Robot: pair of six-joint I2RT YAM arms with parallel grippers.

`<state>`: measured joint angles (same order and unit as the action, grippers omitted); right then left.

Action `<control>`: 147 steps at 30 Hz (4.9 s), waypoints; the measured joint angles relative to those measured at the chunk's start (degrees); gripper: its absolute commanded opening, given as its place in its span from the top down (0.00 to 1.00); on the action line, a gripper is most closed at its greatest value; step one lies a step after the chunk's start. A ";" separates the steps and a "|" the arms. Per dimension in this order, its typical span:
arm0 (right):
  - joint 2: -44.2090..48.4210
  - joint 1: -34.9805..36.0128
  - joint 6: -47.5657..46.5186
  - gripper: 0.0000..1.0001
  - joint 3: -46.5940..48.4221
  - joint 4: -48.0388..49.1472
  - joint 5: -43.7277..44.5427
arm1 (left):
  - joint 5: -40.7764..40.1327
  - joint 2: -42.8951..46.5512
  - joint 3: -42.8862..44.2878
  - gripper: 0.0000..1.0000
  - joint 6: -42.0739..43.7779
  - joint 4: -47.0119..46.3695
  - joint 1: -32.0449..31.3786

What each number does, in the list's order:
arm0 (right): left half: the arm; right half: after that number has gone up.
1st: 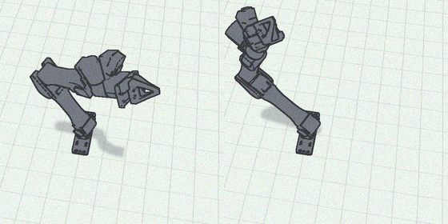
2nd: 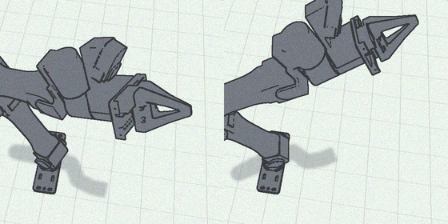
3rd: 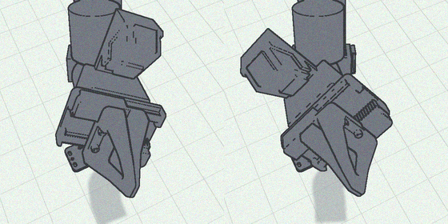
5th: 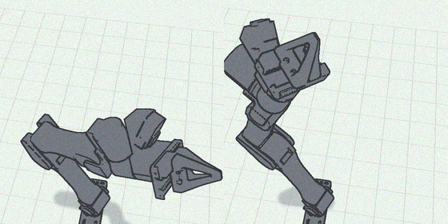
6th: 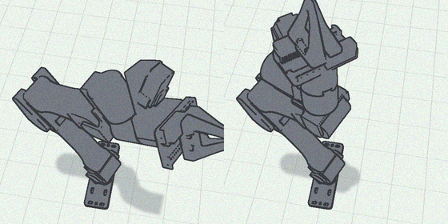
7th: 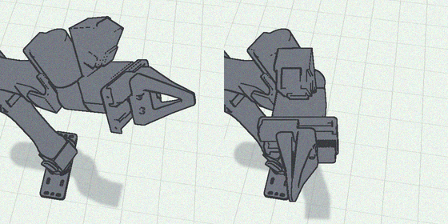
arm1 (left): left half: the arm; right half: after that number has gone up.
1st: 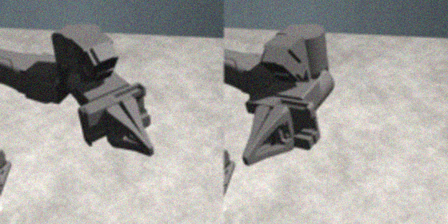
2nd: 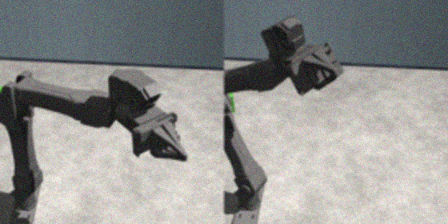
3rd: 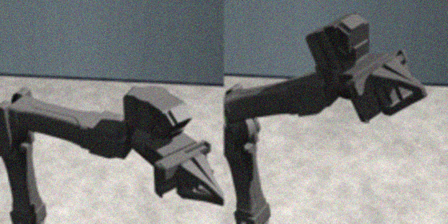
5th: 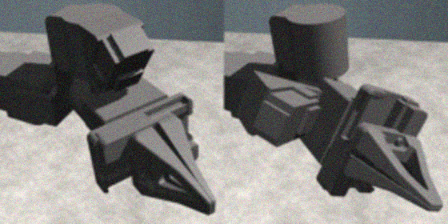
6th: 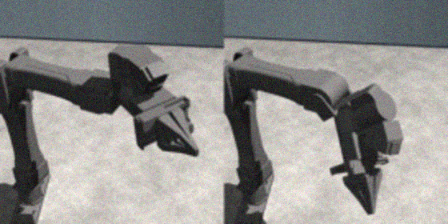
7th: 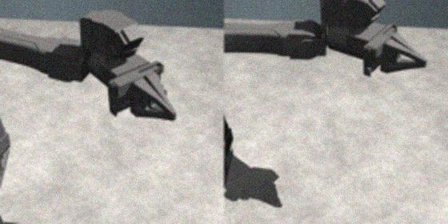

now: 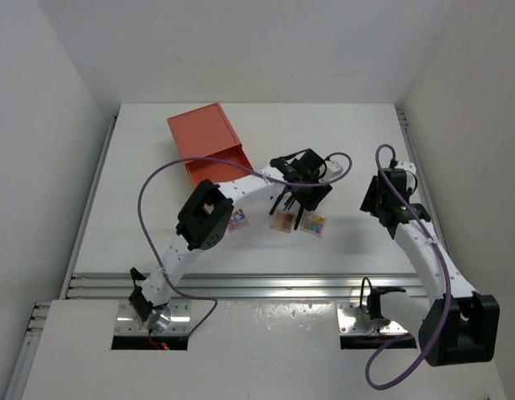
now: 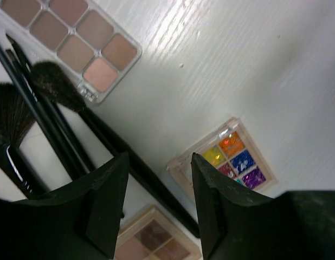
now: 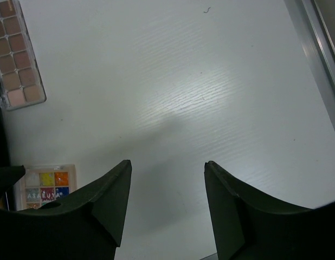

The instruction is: Organize the makeup

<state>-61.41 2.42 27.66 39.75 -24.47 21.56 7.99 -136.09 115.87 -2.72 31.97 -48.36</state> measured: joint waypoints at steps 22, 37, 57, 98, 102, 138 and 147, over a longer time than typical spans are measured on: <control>5.66 -0.13 -6.86 0.45 -4.07 1.99 -5.07 | -3.98 -1.99 -1.01 0.54 -2.03 -2.67 -0.33; 4.72 -0.13 -8.68 0.46 -4.07 2.99 -7.19 | -7.78 3.45 -1.29 0.54 -0.37 -2.78 -0.55; 4.72 -0.13 -10.64 0.46 -4.07 3.02 -7.26 | -5.84 1.55 -4.66 0.54 -2.60 -2.58 0.96; 2.21 -0.09 -12.90 0.49 -1.20 8.48 -12.50 | -0.07 10.93 5.68 1.00 3.74 1.99 2.71; 0.70 1.25 -13.16 0.49 -0.50 11.50 -14.43 | -0.85 21.99 6.29 1.00 10.36 3.15 6.34; -35.15 22.43 2.58 0.52 18.25 20.24 -3.93 | 9.05 37.46 -33.70 1.00 31.41 -3.61 30.86; -35.15 22.45 1.70 0.52 18.23 19.80 -3.76 | 7.02 37.20 -37.38 1.00 23.08 -6.78 31.58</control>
<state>-96.55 24.86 29.36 57.98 -4.67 17.80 15.00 -98.89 78.50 20.36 25.19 -16.78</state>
